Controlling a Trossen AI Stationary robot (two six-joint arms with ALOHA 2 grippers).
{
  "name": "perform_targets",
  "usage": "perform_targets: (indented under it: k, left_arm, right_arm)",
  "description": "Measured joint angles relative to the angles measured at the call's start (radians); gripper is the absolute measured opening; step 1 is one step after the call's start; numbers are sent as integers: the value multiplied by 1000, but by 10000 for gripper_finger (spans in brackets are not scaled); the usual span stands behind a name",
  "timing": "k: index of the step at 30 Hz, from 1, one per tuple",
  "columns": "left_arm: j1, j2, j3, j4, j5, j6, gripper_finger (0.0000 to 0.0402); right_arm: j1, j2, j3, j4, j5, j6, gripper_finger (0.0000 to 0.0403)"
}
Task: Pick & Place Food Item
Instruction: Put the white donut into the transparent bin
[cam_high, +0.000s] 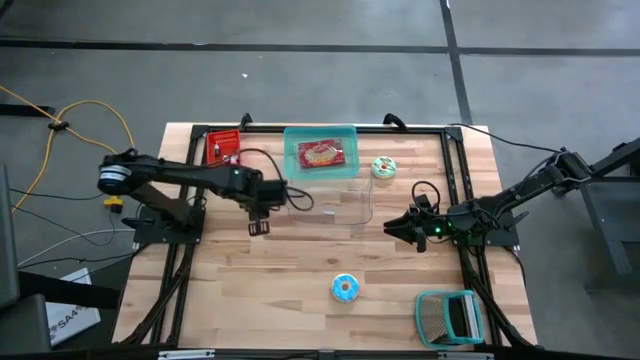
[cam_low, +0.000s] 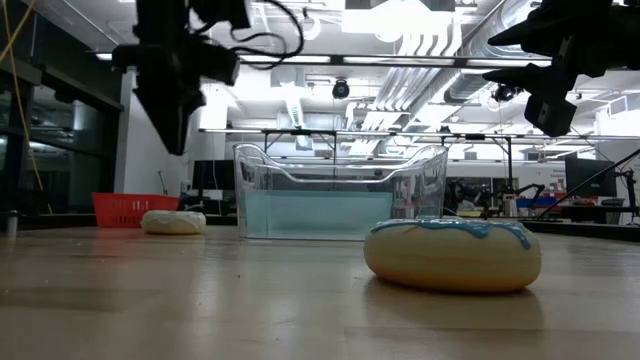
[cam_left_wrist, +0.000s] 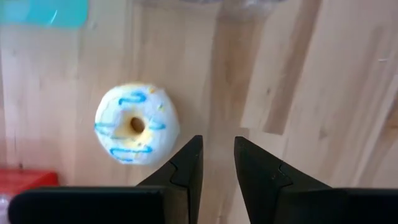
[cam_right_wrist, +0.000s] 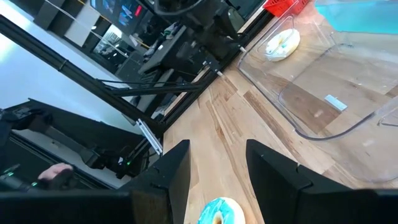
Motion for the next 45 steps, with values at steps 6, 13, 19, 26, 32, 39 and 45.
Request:
perform_targets:
  k: [6,13,19,26,32,39,45]
  left_arm:
    - [76,-74,-107,37,11,68,85]
    - [162,-83,-117,43,72,275,85]
    - [221,-83,-134,50,101,430,85]
    - [238,-82,-172,101,101,440,85]
    - [238,-82,-176,110,101,421,85]
    - [238,-82,-176,122,97,396,85]
    - [238,-82,-176,120,100,384,85]
  right_arm:
    - [0,0,0,0,0,0,144]
    - [0,0,0,0,0,0,144]
    - [0,0,0,0,0,0,144]
    - [0,0,0,0,0,0,144]
    - [0,0,0,0,0,0,144]
    - [0,0,0,0,0,0,144]
    - [0,0,0,0,0,0,144]
